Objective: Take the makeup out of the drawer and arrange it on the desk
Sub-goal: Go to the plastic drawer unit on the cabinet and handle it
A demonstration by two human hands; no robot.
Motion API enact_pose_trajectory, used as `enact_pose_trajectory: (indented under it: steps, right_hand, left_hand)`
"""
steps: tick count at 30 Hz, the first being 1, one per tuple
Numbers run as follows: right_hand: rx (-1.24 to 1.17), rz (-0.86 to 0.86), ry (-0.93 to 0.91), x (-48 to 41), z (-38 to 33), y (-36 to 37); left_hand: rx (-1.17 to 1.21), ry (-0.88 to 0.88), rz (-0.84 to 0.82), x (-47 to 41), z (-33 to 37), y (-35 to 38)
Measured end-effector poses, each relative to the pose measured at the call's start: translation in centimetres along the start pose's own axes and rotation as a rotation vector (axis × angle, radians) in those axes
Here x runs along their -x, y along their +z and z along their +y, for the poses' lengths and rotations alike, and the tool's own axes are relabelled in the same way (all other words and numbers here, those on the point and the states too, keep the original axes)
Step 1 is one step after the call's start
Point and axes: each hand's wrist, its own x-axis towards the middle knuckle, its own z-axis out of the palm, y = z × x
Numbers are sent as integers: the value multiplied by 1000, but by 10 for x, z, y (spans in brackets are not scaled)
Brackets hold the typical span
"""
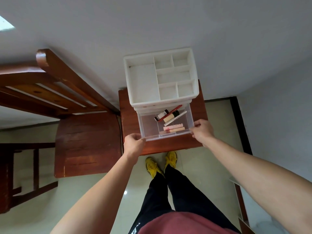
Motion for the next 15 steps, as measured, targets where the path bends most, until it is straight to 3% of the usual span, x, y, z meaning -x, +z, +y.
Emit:
enact_pose_trajectory:
  steps: [2,5,8,11,15]
  right_hand:
    - [169,34,-101,6,-4,-5]
    - [403,202,-438,18,-13,-16]
    - [522,90,-740,19,-30,-12]
    - [779,-64,-871,6,-49,3]
    - [1138,-86,-1022,-13,-67,16]
  left_hand:
    - [2,-2,-13,-1,-1,0]
    - [-1,2,-22,-1,-2,-1]
    - [-12,22,-31,0,1,-3]
    - [-25,30,-39,1,1,-5]
    - [-5,30,-51,0,-6,-8]
